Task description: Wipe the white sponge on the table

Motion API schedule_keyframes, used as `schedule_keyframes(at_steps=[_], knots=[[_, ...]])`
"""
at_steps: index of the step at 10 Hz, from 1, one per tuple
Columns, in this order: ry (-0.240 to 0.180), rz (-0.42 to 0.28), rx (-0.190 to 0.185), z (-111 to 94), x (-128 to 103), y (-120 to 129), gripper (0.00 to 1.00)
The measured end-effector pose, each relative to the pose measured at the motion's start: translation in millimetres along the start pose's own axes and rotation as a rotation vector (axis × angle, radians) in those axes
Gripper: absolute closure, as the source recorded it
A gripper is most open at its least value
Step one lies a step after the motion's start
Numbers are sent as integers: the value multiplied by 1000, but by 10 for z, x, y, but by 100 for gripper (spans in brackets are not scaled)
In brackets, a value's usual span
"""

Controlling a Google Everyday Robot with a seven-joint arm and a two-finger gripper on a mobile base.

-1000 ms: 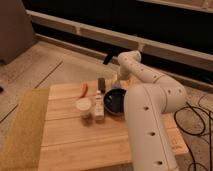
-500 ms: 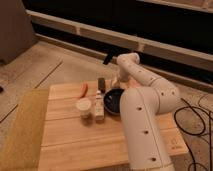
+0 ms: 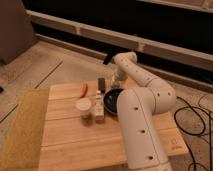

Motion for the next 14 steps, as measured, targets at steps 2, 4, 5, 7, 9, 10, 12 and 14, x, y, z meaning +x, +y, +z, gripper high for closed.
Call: schedule_keyframes(at_steps=[2,4,5,7,9,10,12,14], knots=[[8,11,-16,29,30,2,100],[4,12,-26,17,20,14,100],[1,18,-41,-14,17,38,100],[-3,21,-86,-69,-1,234,100],[-10,42,-143,-164,10,424,100],[0,49,-151,-166,65,461,100],[64,69,-137,-92,312,424,100],[163,100,-76,-6,577,237,100]])
